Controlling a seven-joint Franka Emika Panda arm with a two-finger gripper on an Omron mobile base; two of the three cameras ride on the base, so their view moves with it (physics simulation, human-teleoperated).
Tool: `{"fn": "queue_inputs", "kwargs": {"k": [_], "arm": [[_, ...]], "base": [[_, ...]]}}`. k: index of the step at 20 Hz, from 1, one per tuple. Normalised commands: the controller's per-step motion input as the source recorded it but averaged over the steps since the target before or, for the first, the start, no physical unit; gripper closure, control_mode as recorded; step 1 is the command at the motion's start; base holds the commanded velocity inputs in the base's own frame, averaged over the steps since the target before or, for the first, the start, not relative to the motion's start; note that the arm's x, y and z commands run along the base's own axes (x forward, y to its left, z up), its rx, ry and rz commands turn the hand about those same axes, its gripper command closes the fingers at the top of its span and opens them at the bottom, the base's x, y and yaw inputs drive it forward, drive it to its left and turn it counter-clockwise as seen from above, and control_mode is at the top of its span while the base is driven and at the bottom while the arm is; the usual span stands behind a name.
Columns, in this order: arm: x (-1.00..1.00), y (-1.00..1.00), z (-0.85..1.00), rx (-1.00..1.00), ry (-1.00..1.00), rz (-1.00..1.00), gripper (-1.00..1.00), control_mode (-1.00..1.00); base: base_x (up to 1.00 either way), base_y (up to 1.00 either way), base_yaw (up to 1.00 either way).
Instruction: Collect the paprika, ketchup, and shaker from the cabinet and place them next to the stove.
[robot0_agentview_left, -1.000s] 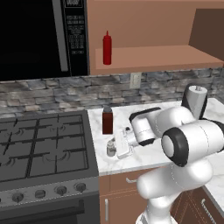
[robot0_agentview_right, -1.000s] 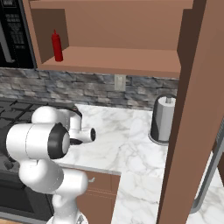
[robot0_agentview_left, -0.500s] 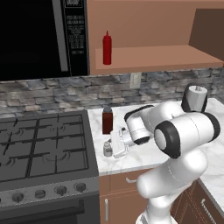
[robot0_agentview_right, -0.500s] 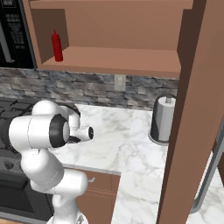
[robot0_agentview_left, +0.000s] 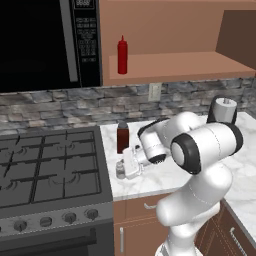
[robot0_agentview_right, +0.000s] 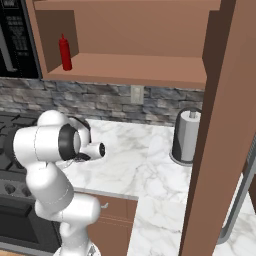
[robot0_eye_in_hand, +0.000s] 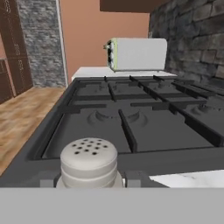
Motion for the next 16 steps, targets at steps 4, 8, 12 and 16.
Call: {"fn": "queue_inputs", "kwargs": {"k": [4, 8, 12, 16], "arm": [[0.00, 0.15, -0.33, 0.00, 0.00, 0.00, 1.00, -1.00], [0.00, 0.05, -0.36, 0.00, 0.00, 0.00, 1.00, -1.00], [-0.05, 0.00, -0.13, 0.00, -0.02, 0.00, -1.00, -1.00], [-0.05, -0.03, 0.00, 0.01, -0.06, 0.00, -1.00, -1.00]], "base": [[0.00, 0.00, 0.00], [0.00, 0.00, 0.00], [0.00, 0.00, 0.00], [0.00, 0.00, 0.00]]}}
